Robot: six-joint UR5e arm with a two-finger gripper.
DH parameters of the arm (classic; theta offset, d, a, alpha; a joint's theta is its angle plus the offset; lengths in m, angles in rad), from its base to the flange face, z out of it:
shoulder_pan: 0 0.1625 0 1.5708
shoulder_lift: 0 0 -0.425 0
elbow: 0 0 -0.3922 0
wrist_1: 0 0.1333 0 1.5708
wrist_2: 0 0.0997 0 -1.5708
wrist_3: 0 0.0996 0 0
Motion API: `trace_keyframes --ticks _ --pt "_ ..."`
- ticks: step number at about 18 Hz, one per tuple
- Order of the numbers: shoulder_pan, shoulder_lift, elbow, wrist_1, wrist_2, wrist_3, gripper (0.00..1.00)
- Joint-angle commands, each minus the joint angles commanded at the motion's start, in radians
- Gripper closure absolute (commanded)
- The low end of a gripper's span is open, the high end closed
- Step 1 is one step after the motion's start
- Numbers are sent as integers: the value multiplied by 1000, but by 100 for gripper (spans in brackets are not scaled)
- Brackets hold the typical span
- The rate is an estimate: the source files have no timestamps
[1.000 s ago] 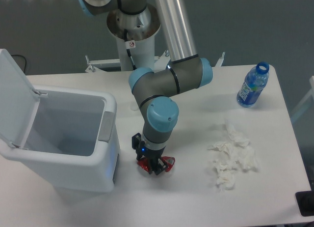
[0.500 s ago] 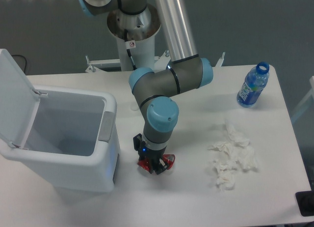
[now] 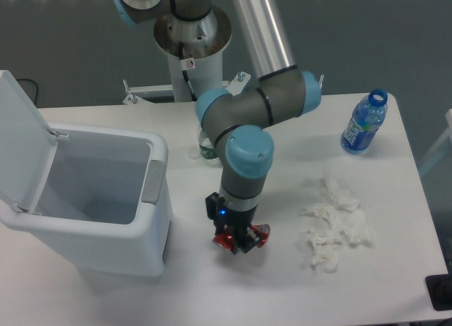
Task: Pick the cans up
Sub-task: 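Lift the gripped red cans up off the table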
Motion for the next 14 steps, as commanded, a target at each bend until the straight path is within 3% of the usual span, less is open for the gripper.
trace_keyframes --ticks 7,14 --pt "37 41 51 -3 -2 66 44" --pt "54 64 49 -3 -2 106 44"
